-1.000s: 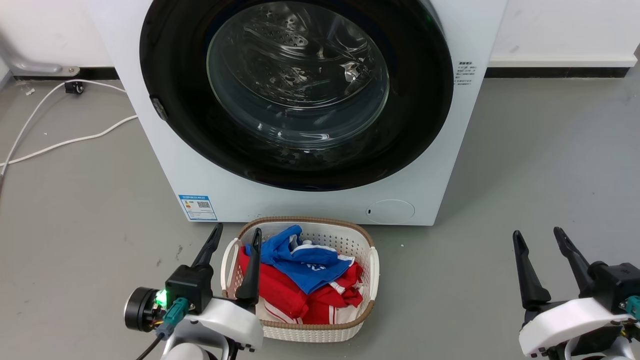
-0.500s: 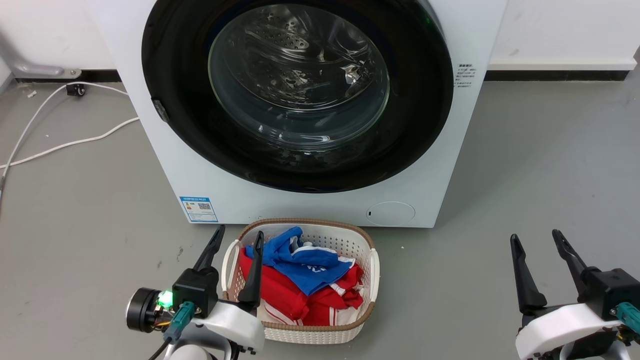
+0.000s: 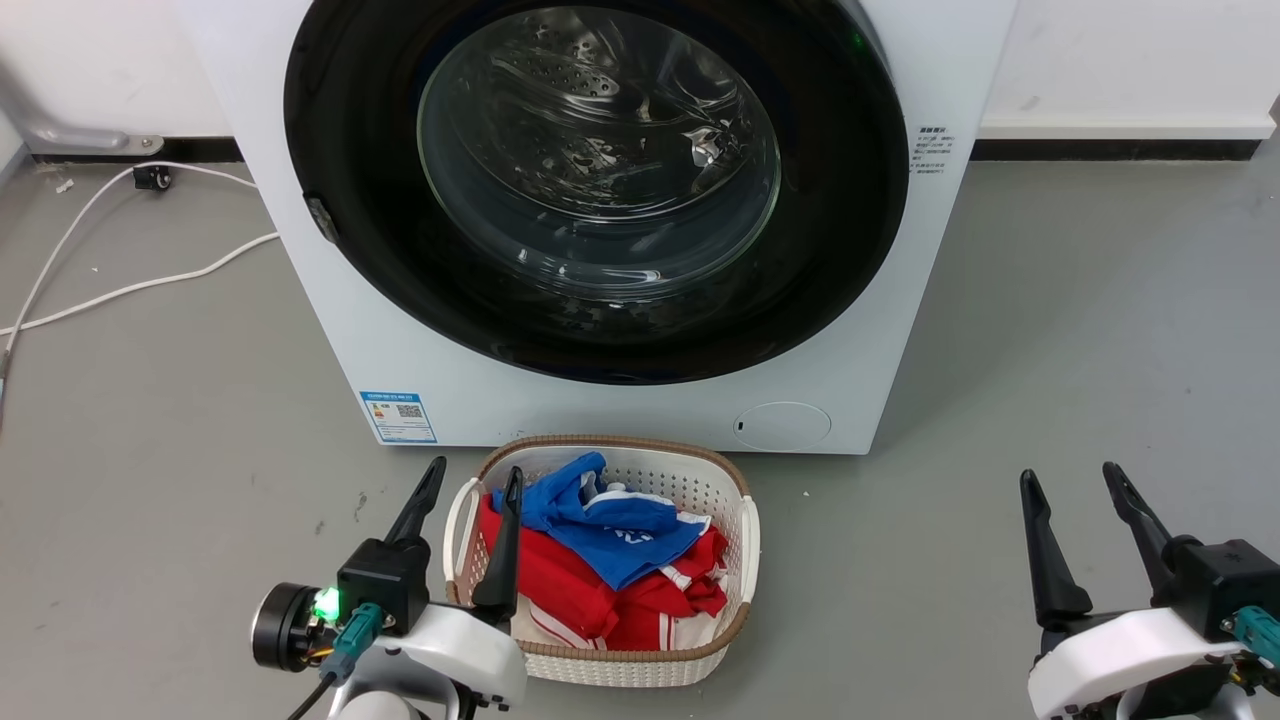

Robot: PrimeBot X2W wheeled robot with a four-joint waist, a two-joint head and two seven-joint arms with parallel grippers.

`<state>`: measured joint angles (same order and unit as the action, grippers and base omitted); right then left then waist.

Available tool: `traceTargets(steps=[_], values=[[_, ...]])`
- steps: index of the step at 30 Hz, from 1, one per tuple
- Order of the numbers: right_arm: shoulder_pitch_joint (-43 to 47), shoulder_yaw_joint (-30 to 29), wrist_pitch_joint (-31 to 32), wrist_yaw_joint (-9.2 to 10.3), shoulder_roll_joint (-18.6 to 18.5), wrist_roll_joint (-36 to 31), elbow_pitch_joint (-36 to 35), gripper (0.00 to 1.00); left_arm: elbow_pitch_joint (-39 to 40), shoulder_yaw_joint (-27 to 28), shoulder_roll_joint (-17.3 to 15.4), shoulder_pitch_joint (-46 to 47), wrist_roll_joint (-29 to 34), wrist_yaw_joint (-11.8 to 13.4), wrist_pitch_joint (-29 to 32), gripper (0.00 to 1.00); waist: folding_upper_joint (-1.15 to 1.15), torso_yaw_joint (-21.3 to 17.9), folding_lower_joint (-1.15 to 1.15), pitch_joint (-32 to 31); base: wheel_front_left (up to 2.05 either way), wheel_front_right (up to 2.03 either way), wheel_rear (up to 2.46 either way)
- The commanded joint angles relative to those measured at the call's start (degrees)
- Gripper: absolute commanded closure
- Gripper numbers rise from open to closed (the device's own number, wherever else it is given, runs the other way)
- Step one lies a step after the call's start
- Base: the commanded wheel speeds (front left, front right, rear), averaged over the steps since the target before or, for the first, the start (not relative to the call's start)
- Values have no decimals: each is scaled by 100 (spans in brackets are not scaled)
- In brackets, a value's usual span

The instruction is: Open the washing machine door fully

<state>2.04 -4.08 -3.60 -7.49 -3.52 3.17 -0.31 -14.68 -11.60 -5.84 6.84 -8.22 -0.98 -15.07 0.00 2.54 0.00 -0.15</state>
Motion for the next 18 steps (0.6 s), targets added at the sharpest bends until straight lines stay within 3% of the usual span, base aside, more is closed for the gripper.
traceTargets(steps=[1, 11, 12, 13, 18], values=[[-41, 0, -41, 0, 23, 18, 17, 0, -19, 20, 10, 49, 10, 3, -15, 0, 0, -1, 0, 2, 0, 0, 0], [-66, -59, -27, 0, 39, 74, 63, 0, -55, 56, 29, 68, 46, -6, -15, 0, 0, 6, 0, 1, 0, 0, 0], [-60, -82, 9, 0, 44, 155, 85, 40, -55, 58, 31, 69, 54, -5, -15, 0, 0, 9, 0, 0, 0, 0, 0], [-65, -91, 27, 0, 49, 231, 87, 99, -53, 61, 33, 71, 58, -5, -15, 0, 0, 12, 0, 0, 0, 0, 0], [-51, -198, 110, 0, 61, 608, 100, 100, -41, 85, 42, 68, 68, -6, -15, 0, 0, 28, 0, 2, 0, 0, 0]])
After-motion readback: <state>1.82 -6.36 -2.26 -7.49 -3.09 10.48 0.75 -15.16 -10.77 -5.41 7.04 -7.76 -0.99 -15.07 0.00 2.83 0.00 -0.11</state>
